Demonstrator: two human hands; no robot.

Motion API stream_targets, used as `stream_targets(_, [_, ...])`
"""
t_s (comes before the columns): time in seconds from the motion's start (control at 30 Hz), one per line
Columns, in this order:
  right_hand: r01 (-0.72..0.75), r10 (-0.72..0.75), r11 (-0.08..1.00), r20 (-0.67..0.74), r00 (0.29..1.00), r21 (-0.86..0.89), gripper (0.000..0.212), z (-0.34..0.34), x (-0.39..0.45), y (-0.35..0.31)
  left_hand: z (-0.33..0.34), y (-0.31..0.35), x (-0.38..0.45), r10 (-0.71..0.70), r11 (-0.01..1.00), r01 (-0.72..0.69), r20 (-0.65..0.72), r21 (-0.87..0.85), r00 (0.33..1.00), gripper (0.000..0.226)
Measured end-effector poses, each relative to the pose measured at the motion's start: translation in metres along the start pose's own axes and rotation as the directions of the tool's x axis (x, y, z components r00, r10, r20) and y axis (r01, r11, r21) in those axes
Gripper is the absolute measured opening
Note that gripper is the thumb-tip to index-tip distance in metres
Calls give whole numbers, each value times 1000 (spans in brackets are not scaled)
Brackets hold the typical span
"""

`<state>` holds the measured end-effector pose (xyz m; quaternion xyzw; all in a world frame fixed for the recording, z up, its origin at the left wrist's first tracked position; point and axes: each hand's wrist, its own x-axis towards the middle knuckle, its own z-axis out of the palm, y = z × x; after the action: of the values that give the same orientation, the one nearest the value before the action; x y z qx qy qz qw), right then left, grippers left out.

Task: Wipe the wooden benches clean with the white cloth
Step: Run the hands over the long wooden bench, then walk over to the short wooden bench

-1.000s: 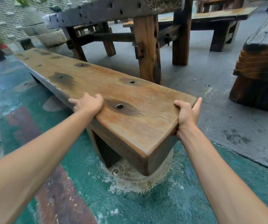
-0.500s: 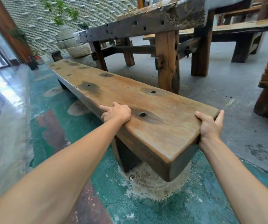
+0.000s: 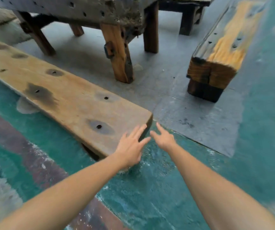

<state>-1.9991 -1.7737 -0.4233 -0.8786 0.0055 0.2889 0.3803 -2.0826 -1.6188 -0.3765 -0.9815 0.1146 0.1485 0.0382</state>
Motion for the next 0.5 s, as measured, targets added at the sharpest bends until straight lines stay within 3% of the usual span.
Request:
stream_targets(0.1, [-60,74,985,83,994,-161,70,-67,-53,9,-68,30,-7,51,998,-49,79,-27,996,75])
stream_targets(0.2, [-96,112,967,55,992,-237,70,-128,-98,12,-127,42,-14,-65,990,83,147,-118,987,73])
stream_targets(0.33, [-111,123,971,43,992,-213,69,-223,-142,5,-208,62,-11,-214,944,263,239,-197,947,70])
stream_targets(0.5, [-151,147,956,-35,989,-253,68,-348,-166,2,-298,88,37,-187,931,242,212,-275,959,69])
